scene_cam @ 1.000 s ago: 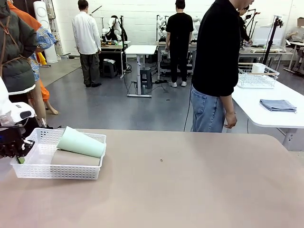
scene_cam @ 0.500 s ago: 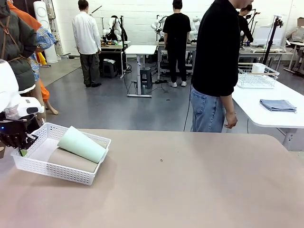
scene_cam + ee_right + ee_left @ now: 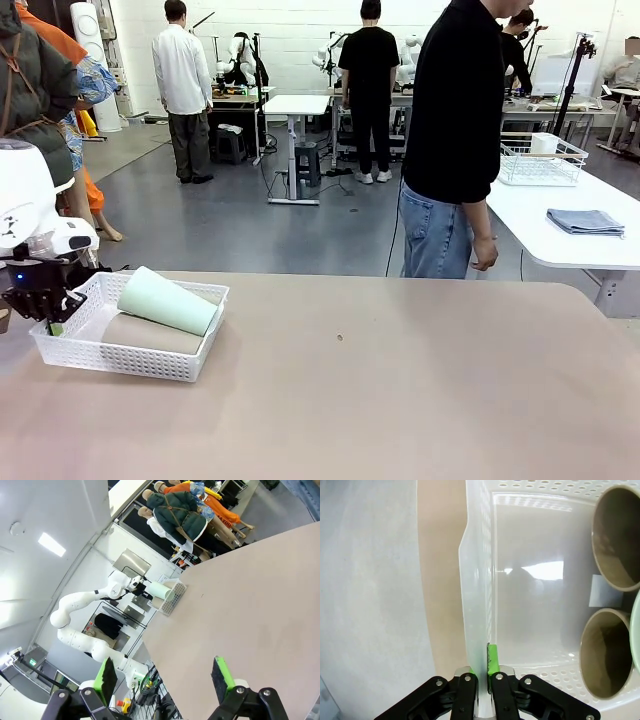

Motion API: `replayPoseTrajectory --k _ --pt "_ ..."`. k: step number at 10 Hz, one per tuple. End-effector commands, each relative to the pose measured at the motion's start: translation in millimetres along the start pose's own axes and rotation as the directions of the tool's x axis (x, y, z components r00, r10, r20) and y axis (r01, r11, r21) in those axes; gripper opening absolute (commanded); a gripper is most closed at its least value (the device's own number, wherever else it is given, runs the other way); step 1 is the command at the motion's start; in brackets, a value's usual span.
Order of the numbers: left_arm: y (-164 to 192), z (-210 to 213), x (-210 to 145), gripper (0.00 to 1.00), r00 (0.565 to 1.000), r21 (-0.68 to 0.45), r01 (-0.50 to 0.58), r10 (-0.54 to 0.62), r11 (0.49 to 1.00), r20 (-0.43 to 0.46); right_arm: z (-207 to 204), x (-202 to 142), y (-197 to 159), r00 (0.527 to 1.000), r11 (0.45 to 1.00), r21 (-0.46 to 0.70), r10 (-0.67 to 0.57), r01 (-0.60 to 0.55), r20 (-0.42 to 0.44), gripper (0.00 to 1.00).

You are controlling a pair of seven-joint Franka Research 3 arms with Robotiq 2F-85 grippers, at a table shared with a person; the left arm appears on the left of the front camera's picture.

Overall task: Clean and organize the cups into the basket.
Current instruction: Move the Organizing basket back to the left side of the table.

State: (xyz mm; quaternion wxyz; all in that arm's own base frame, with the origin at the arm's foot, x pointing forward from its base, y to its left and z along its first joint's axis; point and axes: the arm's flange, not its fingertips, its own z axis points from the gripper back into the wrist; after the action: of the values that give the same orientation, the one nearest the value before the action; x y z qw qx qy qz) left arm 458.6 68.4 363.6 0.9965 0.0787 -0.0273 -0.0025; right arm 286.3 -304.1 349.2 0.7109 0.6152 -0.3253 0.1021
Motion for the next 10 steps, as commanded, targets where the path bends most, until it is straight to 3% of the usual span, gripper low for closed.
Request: replayPoseTrajectory --k 1,2,3,4,5,6,7,8,10 --pt "3.5 -8.6 14.3 0.04 0.999 0.038 -0.023 0.022 0.999 0.028 -2.4 -0.3 1.1 1.000 1.000 -0.012 0.002 -0.002 -0.003 1.00" --pt "1.9 -9.4 15.0 0.64 0.999 0.038 -0.012 0.010 0.999 0.049 -2.4 -0.3 1.1 1.000 1.000 -0.012 0.002 -0.002 -0.003 1.00" --pt "0.1 -7.8 14.7 0.64 0.998 0.059 -0.003 -0.001 0.998 0.059 -2.4 -0.3 1.1 1.000 1.000 -0.012 0.002 -0.002 -0.003 1.00" --pt "-0.9 -6.2 14.8 1.00 0.998 0.072 0.004 -0.009 0.997 0.063 -2.4 -0.3 1.1 1.000 1.000 -0.012 0.002 -0.002 -0.003 1.00" --pt "-1.5 -4.9 15.1 0.67 0.998 0.080 0.010 -0.015 0.997 0.065 -2.4 -0.3 1.1 1.000 1.000 -0.012 0.002 -0.002 -0.003 1.00" --pt "-0.9 -4.7 15.4 1.00 0.998 0.080 0.010 -0.015 0.997 0.062 -2.4 -0.3 1.1 1.000 1.000 -0.012 0.002 -0.002 -0.003 1.00" --pt "-1.2 -4.8 14.6 0.87 0.998 0.080 0.009 -0.014 0.997 0.057 -2.4 -0.3 1.1 1.000 1.000 -0.012 0.002 -0.002 -0.003 1.00" --pt "-0.8 -4.3 13.9 1.00 0.998 0.084 0.008 -0.012 0.996 0.056 -2.4 -0.3 1.1 1.000 1.000 -0.012 0.002 -0.002 -0.003 1.00" --pt "-0.1 -3.2 12.7 1.00 0.998 0.071 0.001 -0.005 0.997 0.056 -2.4 -0.3 1.1 1.000 1.000 -0.012 0.002 -0.002 -0.003 1.00"
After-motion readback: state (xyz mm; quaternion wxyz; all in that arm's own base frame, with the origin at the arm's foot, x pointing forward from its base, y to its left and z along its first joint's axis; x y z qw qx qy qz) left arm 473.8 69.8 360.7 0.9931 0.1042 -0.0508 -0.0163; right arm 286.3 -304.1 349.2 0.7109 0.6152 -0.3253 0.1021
